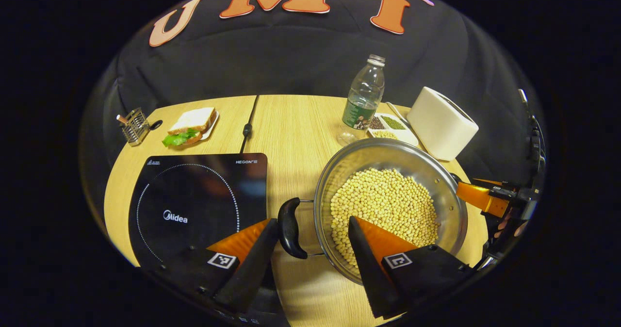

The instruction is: First push the handle of the pot to place it horizontally, then grasp the pot with both hands and set it on the induction cooktop.

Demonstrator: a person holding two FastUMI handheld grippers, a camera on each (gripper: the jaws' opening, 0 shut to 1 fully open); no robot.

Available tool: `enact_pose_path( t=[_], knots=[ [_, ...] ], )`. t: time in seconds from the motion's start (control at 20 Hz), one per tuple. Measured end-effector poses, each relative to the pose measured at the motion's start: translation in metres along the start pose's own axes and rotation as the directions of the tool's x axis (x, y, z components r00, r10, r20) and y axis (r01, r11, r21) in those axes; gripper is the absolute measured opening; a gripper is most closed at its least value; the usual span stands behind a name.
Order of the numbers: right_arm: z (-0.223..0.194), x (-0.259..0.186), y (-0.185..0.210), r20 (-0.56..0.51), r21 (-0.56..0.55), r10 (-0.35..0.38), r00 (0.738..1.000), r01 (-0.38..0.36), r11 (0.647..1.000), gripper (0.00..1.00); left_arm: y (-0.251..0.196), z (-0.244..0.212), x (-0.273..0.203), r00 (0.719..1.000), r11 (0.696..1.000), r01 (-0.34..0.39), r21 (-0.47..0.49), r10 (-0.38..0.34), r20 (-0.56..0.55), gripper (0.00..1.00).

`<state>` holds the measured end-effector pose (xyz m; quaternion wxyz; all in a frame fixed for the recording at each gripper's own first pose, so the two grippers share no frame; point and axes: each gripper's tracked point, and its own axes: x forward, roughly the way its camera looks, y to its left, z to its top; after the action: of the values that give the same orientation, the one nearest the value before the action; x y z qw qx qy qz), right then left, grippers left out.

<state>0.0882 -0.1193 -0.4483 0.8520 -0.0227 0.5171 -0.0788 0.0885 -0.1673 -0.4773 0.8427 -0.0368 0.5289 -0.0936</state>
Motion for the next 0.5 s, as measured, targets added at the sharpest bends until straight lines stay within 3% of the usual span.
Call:
enact_pose_path(
  t=[0.2,0.3,0.5],
  knots=[
    [-0.003,0.009,-0.006,-0.009,-0.033,-0.03,1.0,0.03,0.999,0.79,0.001,-0.003,0.023,1.0,0.999,0.013,-0.032,-0.013,0.003,0.94],
    [-0.006,0.013,-0.006,-0.017,-0.031,-0.041,0.999,0.041,0.999,0.79,-0.004,0.0,0.033,0.998,0.997,0.055,-0.062,-0.053,0.023,0.94],
    [-0.016,0.022,-0.019,-0.052,-0.031,-0.064,0.997,0.063,0.998,0.8,-0.012,-0.003,0.056,0.997,0.996,0.082,-0.023,-0.081,0.017,0.91]
  ],
)
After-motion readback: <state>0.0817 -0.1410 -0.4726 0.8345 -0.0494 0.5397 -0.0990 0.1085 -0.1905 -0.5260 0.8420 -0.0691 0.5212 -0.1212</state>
